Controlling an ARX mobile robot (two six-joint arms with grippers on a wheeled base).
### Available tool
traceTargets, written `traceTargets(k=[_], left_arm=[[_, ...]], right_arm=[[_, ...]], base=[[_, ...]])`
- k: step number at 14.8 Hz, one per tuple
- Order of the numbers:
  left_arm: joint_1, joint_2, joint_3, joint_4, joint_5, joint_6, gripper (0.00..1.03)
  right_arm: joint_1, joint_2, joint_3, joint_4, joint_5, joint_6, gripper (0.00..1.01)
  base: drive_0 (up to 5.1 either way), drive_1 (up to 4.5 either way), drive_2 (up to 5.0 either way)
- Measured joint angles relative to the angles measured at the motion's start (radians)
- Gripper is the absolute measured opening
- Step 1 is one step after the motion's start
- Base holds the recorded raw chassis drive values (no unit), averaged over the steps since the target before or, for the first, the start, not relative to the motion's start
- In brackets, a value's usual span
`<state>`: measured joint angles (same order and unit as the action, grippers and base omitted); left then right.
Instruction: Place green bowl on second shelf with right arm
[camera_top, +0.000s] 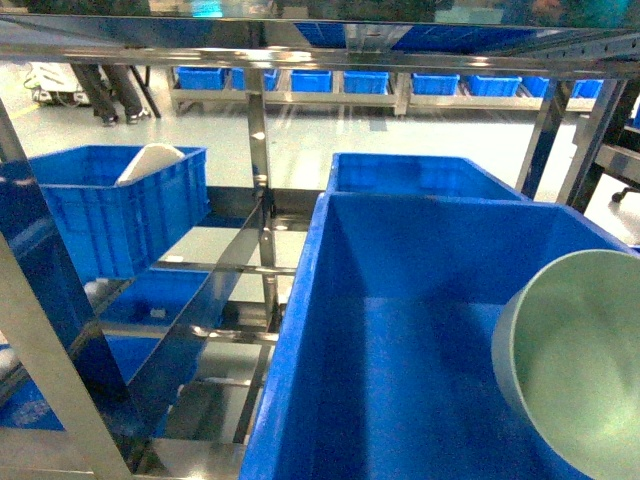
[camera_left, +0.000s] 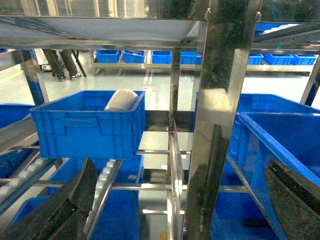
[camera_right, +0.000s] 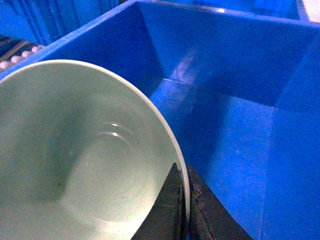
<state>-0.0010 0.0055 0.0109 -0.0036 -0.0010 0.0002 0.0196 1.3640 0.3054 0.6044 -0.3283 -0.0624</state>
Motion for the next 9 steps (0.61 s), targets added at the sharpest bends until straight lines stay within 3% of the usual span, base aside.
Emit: traceTargets(k=[4, 9], left_arm=[[0.0, 0.0, 0.0, 0.0, 0.0, 0.0, 0.98], [0.0, 0.0, 0.0, 0.0, 0.0, 0.0, 0.98]], right_arm=[[0.013, 0.339, 0.229, -0.004, -0.042, -0.038, 0.02], [-0.029, 0.581, 0.414, 0.002, -0.087, -0.077, 0.02]], base=[[0.0, 0.0, 0.0], [0.0, 0.0, 0.0]])
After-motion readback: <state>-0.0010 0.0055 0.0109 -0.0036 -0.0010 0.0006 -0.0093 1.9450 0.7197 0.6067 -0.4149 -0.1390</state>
